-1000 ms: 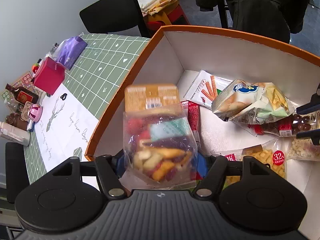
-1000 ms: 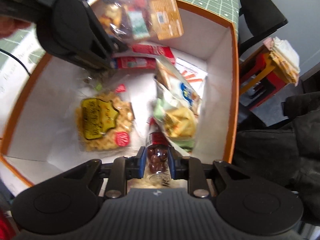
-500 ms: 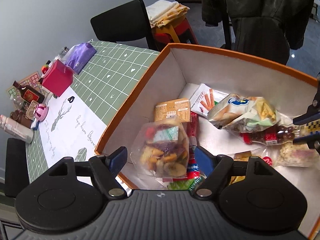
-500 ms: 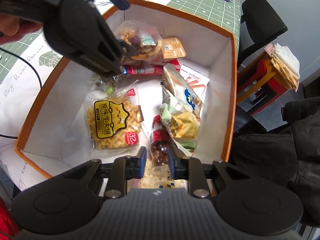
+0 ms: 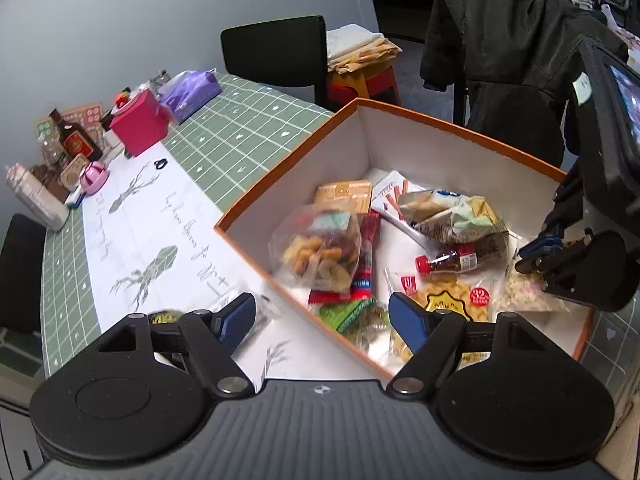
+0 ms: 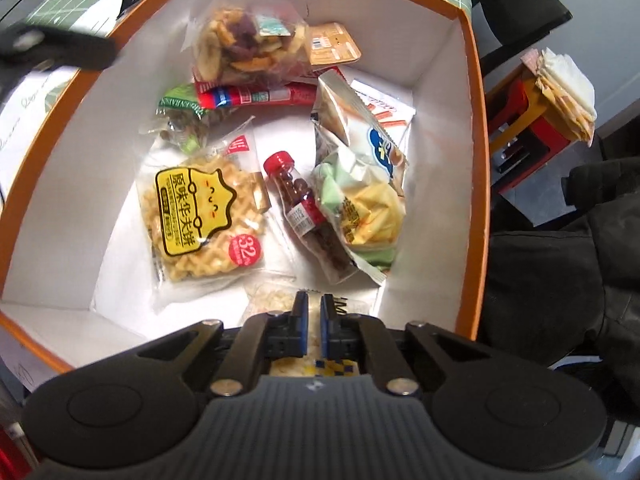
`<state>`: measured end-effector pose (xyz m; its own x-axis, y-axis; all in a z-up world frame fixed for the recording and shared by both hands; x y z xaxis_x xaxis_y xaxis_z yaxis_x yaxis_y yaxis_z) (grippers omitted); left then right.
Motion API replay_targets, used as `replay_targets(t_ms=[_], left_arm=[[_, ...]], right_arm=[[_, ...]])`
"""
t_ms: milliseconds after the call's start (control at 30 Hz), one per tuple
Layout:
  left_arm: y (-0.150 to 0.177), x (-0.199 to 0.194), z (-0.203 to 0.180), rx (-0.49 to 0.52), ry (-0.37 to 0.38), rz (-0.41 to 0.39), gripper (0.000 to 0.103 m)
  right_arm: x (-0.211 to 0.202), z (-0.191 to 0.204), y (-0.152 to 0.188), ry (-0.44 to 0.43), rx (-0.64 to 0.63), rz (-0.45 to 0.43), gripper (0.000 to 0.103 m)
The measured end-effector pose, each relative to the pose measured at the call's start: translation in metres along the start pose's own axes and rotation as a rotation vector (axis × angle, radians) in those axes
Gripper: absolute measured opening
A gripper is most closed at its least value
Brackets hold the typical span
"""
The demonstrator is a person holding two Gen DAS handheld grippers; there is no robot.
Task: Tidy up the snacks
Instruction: 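Open both tools to drop the fruit bag and candy bottle into the box, then move the left tool to the dark chocolate packet while the right tool approaches the clear candy bag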
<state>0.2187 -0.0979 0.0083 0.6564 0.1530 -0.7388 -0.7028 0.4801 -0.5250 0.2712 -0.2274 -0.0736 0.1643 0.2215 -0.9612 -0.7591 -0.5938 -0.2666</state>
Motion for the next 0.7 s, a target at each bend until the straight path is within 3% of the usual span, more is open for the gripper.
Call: replay_targets(t_ms=[300,567,700], left_arm=[[0.039,-0.020,0.009,-0.086,0.019,0.014,0.089],[0.069,-0.052,0.023,-0.211,0.014,-0.025,0.089],[0.089,-0.061,0.033,-0.272,0.009,-0.033,0.089]], right_arm=[[-0.030,0.042,0.004,0.023,-0.108,-0.104,0.004],[-0.066,0.094,0.008,0.002,-0.144,-0.307,0.029],[-0.079,0.120,0.009,-0.042,-0.143,-0.407,0.030]])
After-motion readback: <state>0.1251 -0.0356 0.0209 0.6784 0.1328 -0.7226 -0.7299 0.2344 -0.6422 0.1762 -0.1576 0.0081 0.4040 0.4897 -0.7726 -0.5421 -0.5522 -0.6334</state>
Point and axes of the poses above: each gripper's, at about its wrist camera, not at the fingertips, and x roughly the way its jaws point, z to its left, y to its underside, the point moved 2 cm from there along x, roughly the way its jaws point, and after that the axes turned 11 degrees about -y, right-handed, at the moved point
